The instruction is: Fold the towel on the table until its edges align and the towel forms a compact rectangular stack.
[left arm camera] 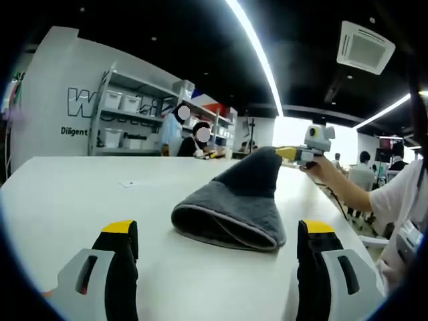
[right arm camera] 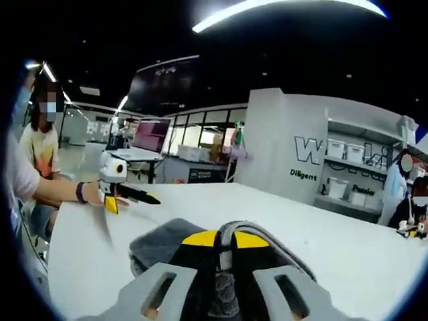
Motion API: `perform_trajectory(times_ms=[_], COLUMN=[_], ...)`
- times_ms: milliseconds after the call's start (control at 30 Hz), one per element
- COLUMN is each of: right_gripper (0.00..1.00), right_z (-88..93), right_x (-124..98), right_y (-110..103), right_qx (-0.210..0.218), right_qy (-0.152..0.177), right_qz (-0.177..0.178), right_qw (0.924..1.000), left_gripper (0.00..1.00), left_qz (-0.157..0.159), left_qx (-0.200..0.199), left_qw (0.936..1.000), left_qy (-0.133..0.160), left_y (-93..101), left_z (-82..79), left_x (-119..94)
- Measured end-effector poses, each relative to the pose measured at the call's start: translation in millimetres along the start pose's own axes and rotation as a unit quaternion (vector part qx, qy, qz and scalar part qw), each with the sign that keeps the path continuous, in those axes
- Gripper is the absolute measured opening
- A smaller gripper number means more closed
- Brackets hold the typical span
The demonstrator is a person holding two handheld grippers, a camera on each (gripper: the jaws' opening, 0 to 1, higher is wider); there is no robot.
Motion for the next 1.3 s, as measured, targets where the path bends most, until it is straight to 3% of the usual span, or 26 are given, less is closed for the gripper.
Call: perform_trajectory(times_ms=[567, 1300], right_gripper=[0.03, 0.03], right_z=[-1.9, 3.2], right_x=[6, 20], right_y=[-13, -35], right_qx=[-0.022, -0.08], right_qy=[-0.003, -0.019], right_qz=[-0.013, -0.033], right_qw=[0.9997, 0.996], left_gripper=[0.97, 0.97], left_qz=[0.0, -0.001], left_qx=[0.001, 0.002], left_qw=[1.0, 1.0], left_qy=[-0.006, -0.009], left_y=[-0.5, -1.5], left_z=[3.0, 4.3], left_x=[0, 0])
Point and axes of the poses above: the point that each gripper's makers call its tool centre point, and the gripper's own axes: x roughly forward along the fingers, y roughly to its right, z roughly out of its underside, the point moved 1 cm from there along -x, roughly backward along the fingers, and after that the axes turned 1 degree about x, right-handed, at the moved point
